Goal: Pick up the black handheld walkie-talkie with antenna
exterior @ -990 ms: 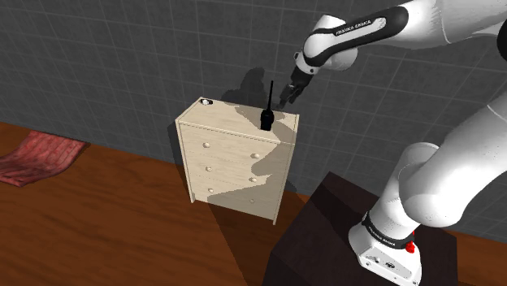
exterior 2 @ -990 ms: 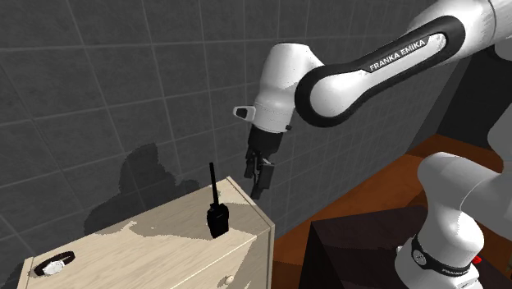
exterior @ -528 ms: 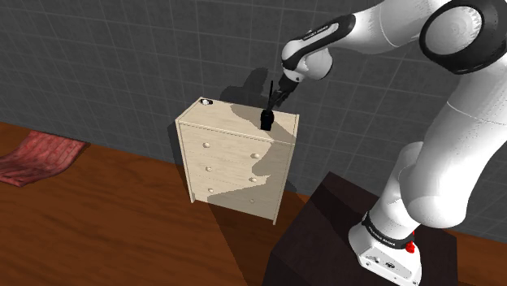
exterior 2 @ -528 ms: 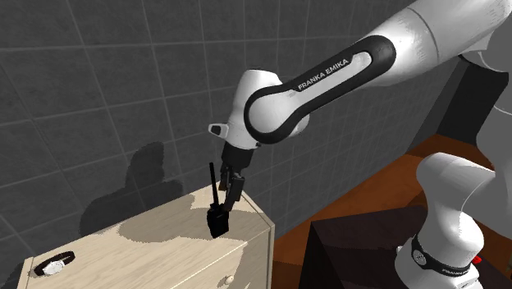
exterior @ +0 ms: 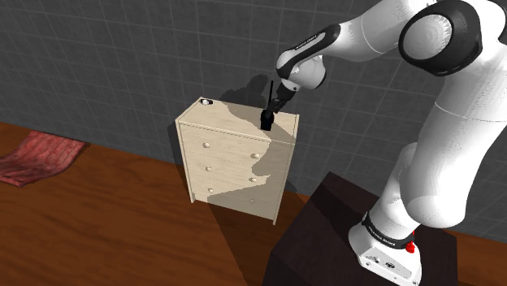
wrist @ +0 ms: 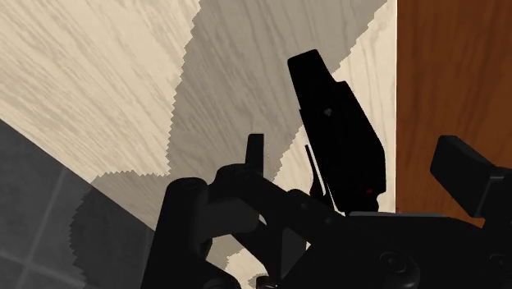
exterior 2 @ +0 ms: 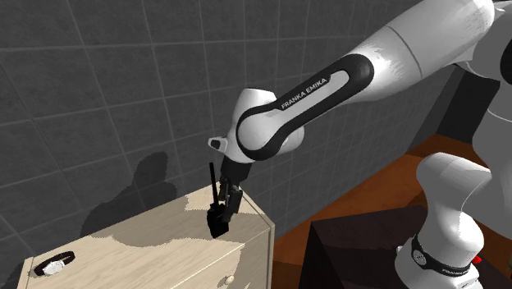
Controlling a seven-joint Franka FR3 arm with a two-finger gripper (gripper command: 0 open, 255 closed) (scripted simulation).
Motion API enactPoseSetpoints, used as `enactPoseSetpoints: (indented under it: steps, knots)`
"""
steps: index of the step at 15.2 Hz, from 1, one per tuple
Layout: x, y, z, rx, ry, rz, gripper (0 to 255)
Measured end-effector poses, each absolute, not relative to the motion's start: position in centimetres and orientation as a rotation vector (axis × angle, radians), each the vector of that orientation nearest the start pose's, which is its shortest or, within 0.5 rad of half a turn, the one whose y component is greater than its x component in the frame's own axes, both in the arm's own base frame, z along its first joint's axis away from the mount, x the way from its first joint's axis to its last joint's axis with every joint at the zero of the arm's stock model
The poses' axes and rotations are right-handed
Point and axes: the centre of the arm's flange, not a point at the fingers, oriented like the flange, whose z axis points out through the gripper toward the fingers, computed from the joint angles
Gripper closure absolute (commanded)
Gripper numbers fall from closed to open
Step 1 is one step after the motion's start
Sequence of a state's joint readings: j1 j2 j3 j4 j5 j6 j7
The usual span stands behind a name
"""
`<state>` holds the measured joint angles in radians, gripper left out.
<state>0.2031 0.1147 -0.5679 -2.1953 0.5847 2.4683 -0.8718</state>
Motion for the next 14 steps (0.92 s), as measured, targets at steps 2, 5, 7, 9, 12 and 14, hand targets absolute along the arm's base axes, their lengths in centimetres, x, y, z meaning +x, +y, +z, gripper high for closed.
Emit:
enactPoseSetpoints:
  steps: [2, 5, 7, 9, 12, 14]
  knots:
    - [52.5, -19.8, 35.5, -2.923, -0.127, -0.513, 255]
    - [52.5, -19.9, 35.5, -2.923, -0.126, -0.516, 255]
    - [52.5, -19.9, 35.5, -2.923, -0.125, -0.517, 255]
    - [52.5, -19.9, 35.5, -2.923, -0.125, -0.517, 255]
    - [52.4, -19.9, 35.7, -2.923, -0.126, -0.514, 255]
    - [52.4, -19.8, 36.6, -2.922, -0.127, -0.514, 255]
